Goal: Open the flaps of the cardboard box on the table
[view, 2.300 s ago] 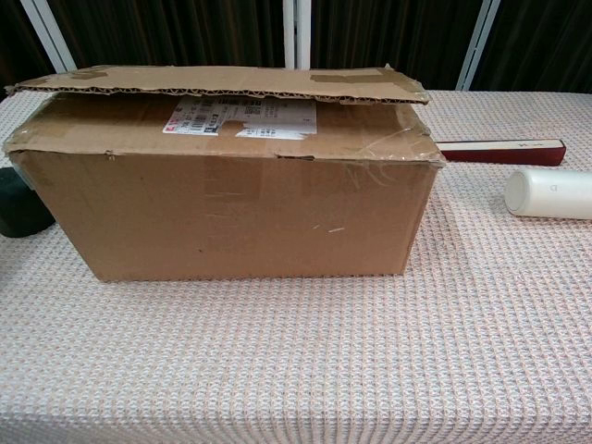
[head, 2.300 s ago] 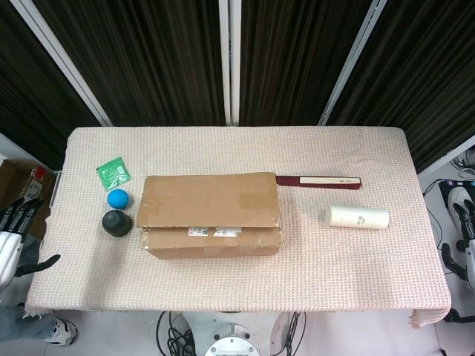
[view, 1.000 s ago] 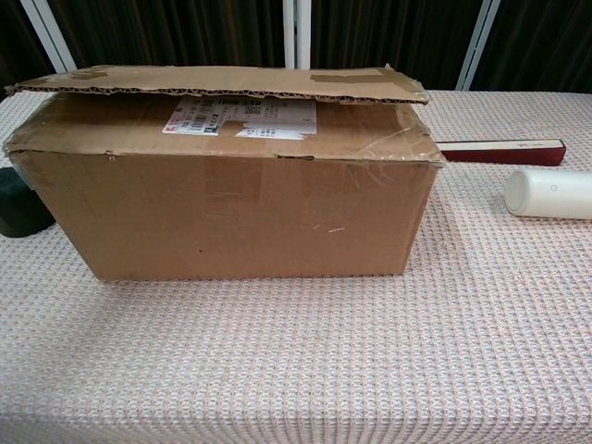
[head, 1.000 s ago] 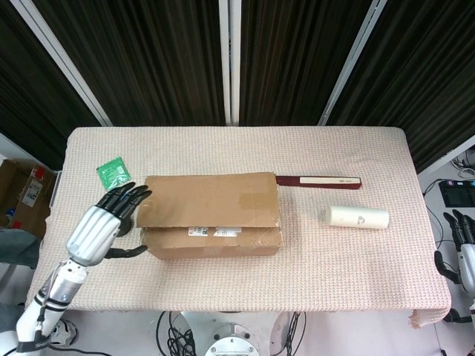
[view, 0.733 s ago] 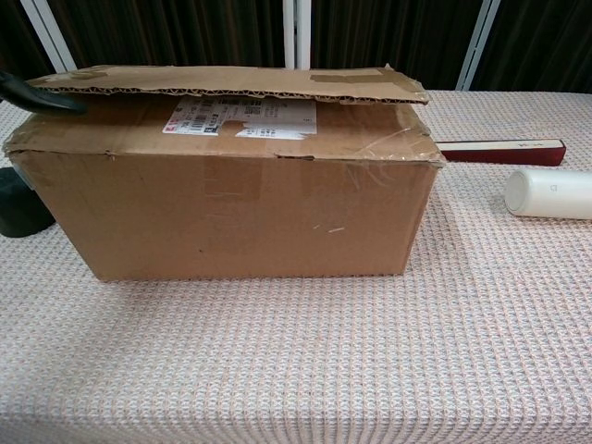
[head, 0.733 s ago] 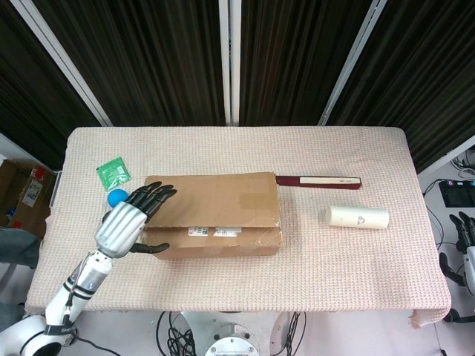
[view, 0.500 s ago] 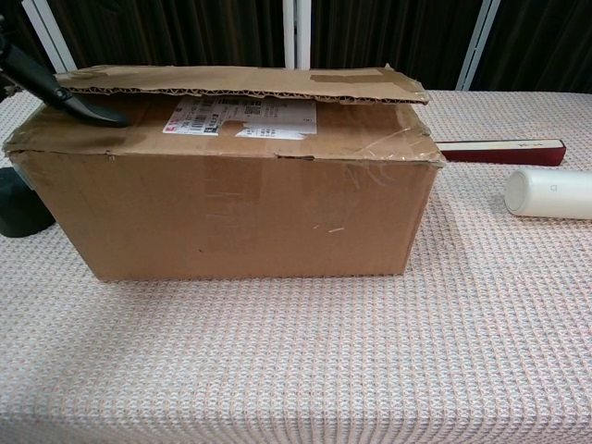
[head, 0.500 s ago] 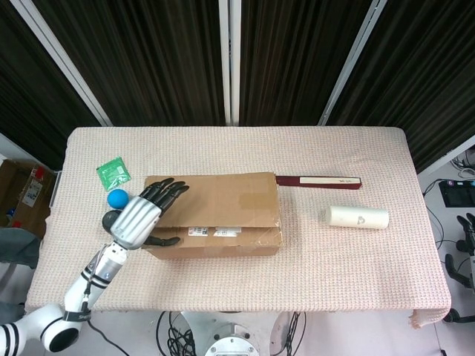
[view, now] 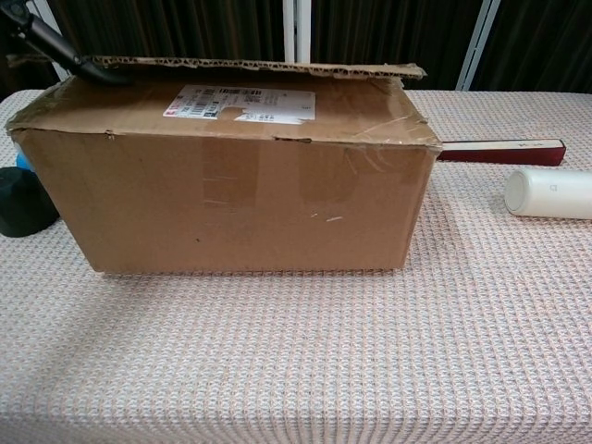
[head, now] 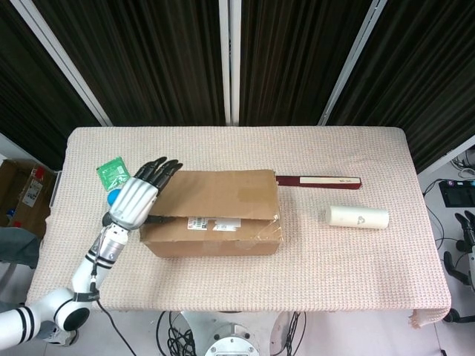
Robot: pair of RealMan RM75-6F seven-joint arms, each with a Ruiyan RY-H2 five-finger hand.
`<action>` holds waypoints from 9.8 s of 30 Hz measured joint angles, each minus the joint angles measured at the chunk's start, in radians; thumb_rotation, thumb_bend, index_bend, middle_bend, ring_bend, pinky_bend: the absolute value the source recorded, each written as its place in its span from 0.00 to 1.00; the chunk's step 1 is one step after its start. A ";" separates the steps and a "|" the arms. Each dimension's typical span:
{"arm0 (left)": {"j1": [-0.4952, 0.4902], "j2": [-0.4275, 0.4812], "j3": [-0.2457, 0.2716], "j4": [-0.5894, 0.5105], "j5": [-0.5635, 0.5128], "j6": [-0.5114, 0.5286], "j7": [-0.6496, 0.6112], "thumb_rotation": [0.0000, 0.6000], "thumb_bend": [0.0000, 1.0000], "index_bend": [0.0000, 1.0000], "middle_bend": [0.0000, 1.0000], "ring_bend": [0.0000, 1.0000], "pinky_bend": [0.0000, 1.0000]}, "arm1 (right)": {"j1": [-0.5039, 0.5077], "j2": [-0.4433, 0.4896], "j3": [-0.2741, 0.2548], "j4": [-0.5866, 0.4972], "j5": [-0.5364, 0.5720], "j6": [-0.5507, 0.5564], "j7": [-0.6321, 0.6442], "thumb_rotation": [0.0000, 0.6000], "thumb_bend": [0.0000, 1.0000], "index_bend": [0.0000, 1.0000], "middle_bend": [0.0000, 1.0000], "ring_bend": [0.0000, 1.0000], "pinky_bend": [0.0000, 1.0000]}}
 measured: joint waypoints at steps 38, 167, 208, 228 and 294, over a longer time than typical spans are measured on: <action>-0.256 -0.101 -0.157 0.311 -0.292 -0.068 0.145 1.00 0.15 0.06 0.09 0.06 0.17 | 0.020 0.012 0.013 -0.026 0.022 -0.031 -0.041 1.00 0.38 0.00 0.00 0.00 0.00; 0.506 0.346 0.203 -0.049 0.058 0.343 -0.259 0.57 0.02 0.08 0.12 0.09 0.18 | 0.665 0.364 0.094 -0.602 -0.615 -0.347 0.648 1.00 0.78 0.00 0.16 0.20 0.00; 0.521 0.328 0.203 -0.004 0.066 0.368 -0.319 0.57 0.02 0.08 0.12 0.09 0.18 | 1.148 -0.195 0.103 -0.331 0.406 -0.851 -0.630 1.00 0.94 0.17 0.10 0.00 0.00; 0.520 0.335 0.204 -0.008 0.069 0.361 -0.327 0.58 0.02 0.08 0.12 0.09 0.18 | 1.163 -0.118 0.087 -0.401 0.428 -0.737 -0.617 1.00 0.96 0.46 0.30 0.00 0.00; -0.141 0.438 -0.023 -0.210 0.237 -0.198 -0.358 0.70 0.14 0.19 0.18 0.09 0.18 | 0.415 0.403 0.083 -0.392 -0.161 -0.090 0.312 1.00 0.74 0.00 0.01 0.00 0.00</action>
